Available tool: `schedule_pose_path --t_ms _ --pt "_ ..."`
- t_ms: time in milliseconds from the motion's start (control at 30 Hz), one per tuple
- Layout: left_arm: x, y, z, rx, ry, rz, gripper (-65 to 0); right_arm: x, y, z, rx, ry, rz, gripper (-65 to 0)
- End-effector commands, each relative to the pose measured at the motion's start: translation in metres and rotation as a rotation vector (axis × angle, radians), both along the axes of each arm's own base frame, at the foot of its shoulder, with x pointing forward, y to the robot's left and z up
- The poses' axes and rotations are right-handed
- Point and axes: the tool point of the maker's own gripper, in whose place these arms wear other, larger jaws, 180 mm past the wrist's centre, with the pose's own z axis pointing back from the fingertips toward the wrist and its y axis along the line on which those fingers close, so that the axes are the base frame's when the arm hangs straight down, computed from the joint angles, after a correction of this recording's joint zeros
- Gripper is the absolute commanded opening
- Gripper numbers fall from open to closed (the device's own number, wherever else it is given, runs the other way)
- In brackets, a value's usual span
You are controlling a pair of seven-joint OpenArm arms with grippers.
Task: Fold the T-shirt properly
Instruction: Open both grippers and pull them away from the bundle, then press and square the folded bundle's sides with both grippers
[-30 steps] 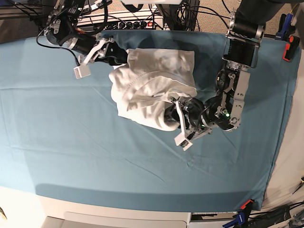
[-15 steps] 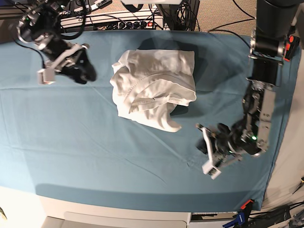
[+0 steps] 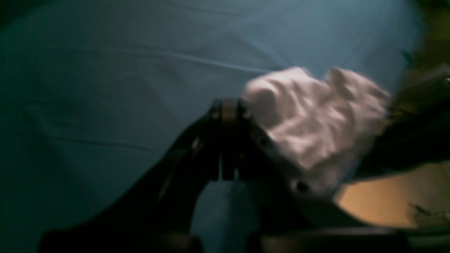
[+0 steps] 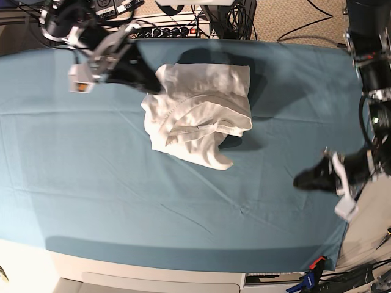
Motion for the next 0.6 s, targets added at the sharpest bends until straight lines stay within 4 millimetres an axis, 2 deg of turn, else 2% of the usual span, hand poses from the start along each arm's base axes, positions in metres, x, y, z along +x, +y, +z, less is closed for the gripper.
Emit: schedule_pose_path --t_ms 0,33,133,267,467,567 --pt "-0.002 0.002 0.014 -0.032 -0.047 -0.014 -65.0 -0.003 0.010 0.015 0.055 -0.043 0.031 -65.0" --pt "-0.008 0.001 0.004 -0.026 -0.031 -0.022 -65.0 -0.004 0.018 0.016 0.073 -0.042 0.059 -65.0" --pt "-0.029 -0.003 -0.025 -0.027 0.056 -0.033 -65.0 -0.003 0.027 -0.009 0.016 0.032 0.080 -65.0" --pt "-0.056 -0.016 -0.057 -0.025 0.157 -0.075 -65.0 0.006 0.020 -0.039 -0.086 0.104 0.051 -65.0" --pt "-0.083 -0.046 -0.083 -0.062 0.248 -0.142 -65.0 0.031 0.013 -0.056 -0.076 0.125 0.013 -65.0" --pt "-0.091 -0.064 -0.088 -0.098 0.268 -0.167 -65.0 0.050 0.008 -0.079 -0.067 0.178 -0.003 -65.0"
